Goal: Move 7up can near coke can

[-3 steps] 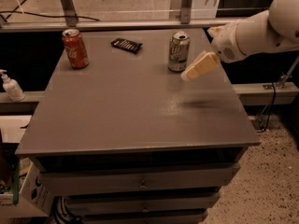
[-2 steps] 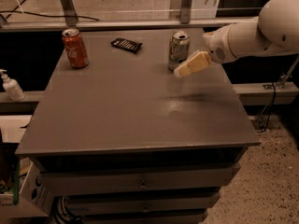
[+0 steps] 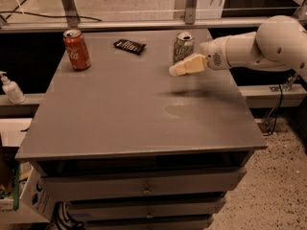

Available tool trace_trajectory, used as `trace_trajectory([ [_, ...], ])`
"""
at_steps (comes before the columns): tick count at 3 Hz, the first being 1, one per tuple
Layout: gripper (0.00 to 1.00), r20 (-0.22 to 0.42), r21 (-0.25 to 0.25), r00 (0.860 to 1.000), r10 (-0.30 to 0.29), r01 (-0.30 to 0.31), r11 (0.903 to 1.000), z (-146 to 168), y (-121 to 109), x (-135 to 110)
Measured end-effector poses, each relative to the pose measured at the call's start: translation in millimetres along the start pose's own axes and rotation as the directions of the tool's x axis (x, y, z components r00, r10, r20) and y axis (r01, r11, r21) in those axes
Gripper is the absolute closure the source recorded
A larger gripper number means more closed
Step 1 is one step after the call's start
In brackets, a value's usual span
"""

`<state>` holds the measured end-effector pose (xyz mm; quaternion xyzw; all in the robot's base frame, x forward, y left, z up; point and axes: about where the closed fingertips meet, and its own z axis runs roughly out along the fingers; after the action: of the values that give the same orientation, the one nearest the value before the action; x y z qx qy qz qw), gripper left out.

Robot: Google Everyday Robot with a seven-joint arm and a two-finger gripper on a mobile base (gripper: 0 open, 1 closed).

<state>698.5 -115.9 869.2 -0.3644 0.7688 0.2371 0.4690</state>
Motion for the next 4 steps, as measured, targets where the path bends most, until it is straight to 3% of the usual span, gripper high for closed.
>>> trace_trajectory([
  [1, 0.0, 0.117, -0.047, 0.991, 0.071, -0.066, 0.9967, 14.7, 0.3, -1.3],
  [2, 0.18, 0.216, -0.084, 0.972, 0.088, -0.072, 0.9939, 25.7, 4.7, -11.5],
  [3, 0.41, 0.274, -0.108, 0.959, 0.078, -0.05, 0.9928, 32.9, 10.3, -20.7],
  [4, 0.65, 0.282, -0.107, 0.959, 0.031, -0.001, 0.9943, 34.9, 15.3, -28.8],
])
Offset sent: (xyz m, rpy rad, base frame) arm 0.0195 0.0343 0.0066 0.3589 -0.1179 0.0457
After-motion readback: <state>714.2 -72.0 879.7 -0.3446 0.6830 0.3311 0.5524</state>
